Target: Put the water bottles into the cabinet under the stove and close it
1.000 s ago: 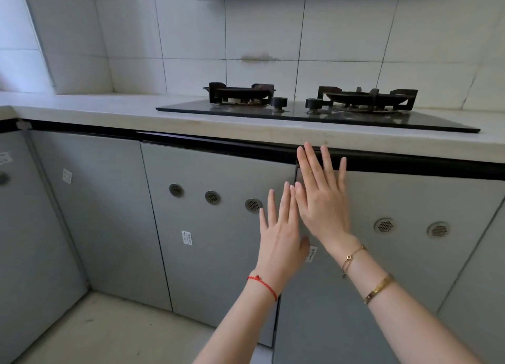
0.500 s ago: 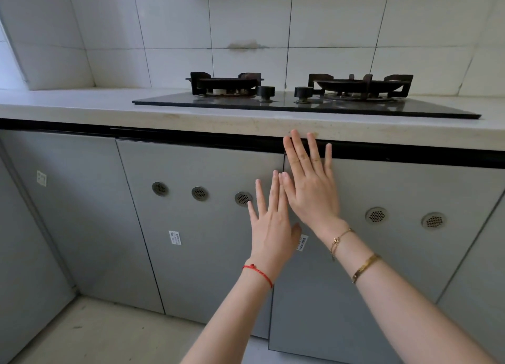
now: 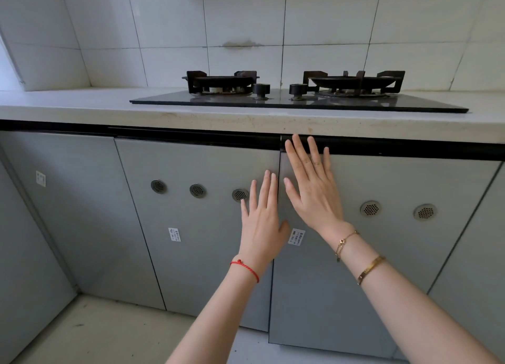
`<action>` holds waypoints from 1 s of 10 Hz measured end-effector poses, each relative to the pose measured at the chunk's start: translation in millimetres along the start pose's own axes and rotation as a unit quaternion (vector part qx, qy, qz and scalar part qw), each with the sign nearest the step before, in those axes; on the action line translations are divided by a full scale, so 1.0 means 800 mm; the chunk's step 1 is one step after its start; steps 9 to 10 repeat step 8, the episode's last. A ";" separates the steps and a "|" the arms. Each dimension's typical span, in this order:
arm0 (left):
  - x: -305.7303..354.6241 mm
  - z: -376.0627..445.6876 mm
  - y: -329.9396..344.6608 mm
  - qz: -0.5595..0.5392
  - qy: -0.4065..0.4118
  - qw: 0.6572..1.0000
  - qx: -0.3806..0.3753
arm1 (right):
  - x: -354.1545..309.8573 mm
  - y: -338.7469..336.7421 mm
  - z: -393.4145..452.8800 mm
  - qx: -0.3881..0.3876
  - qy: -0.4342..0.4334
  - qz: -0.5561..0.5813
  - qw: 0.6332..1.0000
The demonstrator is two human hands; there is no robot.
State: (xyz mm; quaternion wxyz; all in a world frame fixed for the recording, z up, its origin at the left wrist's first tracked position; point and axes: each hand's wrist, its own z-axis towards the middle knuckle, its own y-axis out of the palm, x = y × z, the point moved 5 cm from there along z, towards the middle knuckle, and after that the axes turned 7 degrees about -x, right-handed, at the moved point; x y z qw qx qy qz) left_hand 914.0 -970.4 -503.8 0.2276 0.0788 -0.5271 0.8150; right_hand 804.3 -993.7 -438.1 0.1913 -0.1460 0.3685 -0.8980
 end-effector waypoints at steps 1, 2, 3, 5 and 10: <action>-0.010 -0.008 0.004 0.004 -0.008 1.000 -0.014 | 0.005 0.007 -0.029 -0.012 0.012 -0.003 1.000; -0.023 -0.016 0.010 0.017 -0.027 0.999 -0.032 | 0.005 0.024 -0.055 -0.036 0.027 -0.017 0.999; -0.033 -0.016 0.014 0.039 -0.036 0.998 -0.041 | 0.006 0.040 -0.063 -0.057 0.054 -0.032 0.996; -0.036 -0.012 0.017 0.057 -0.038 0.997 -0.047 | 0.004 0.049 -0.059 -0.057 0.069 -0.056 0.994; -0.040 -0.024 -0.011 0.063 -0.025 0.997 -0.027 | 0.000 0.029 -0.065 -0.035 0.043 0.012 0.998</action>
